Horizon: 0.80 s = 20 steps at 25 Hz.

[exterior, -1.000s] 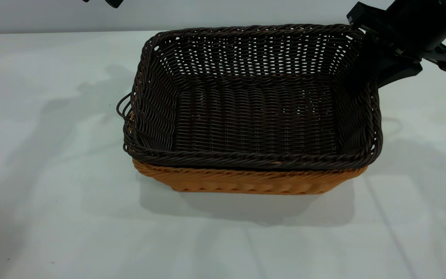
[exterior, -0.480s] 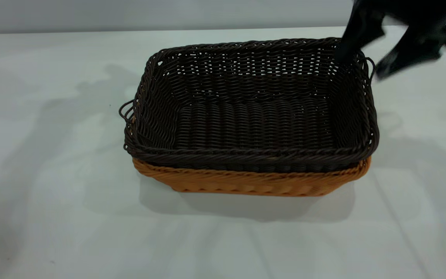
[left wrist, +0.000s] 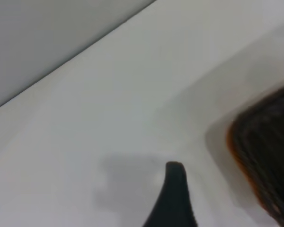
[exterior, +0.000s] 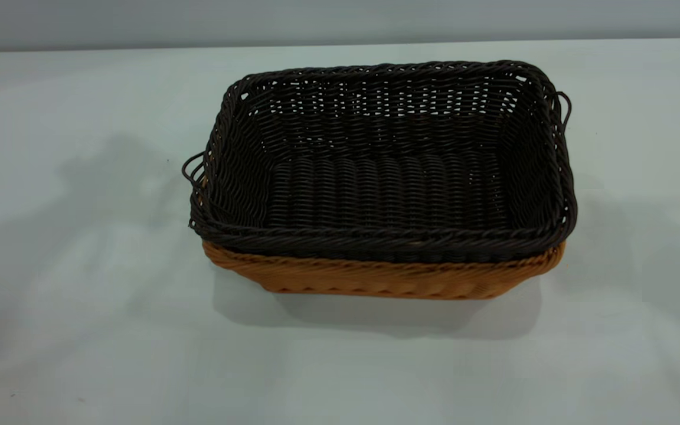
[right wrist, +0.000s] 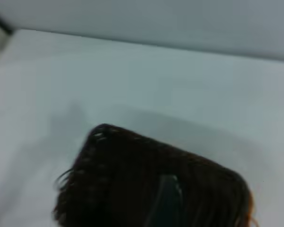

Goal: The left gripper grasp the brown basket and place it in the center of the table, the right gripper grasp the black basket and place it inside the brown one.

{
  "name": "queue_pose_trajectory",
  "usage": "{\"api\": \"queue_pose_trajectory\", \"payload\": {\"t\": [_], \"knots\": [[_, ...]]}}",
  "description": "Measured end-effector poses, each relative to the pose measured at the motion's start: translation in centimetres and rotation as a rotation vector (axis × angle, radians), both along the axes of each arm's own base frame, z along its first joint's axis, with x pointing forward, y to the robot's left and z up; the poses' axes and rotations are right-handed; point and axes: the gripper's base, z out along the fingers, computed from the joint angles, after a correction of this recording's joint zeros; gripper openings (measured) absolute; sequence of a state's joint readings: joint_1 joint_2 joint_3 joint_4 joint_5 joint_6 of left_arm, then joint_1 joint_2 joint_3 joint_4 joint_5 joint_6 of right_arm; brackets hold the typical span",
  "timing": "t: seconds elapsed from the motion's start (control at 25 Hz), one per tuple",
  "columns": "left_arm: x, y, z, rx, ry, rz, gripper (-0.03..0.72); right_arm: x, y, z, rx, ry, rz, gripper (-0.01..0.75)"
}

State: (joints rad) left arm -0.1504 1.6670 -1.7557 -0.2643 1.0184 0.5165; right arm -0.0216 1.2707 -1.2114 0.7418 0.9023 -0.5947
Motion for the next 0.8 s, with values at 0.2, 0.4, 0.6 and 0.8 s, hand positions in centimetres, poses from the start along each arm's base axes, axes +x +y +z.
{"api": "queue_pose_trajectory", "payload": {"t": [0.2, 0.4, 0.6, 0.8], "knots": [[-5.8, 0.8, 4.6, -0.038, 0.009, 0.039, 0.562, -7.6, 0.8, 4.0, -0.025, -0.073, 0.132, 0.575], [-10.2, 1.5, 8.3, -0.12, -0.089, 0.116, 0.562, -14.0, 1.1, 6.0, -0.073, -0.152, 0.208, 0.575], [-14.8, 2.2, 9.8, -0.188, -0.134, 0.177, 0.562, -20.0, 1.3, 5.5, -0.088, -0.252, 0.215, 0.575], [-20.7, 3.0, 8.1, -0.206, -0.132, 0.195, 0.562, -24.7, 1.4, 1.2, -0.076, -0.268, 0.203, 0.575]]}}
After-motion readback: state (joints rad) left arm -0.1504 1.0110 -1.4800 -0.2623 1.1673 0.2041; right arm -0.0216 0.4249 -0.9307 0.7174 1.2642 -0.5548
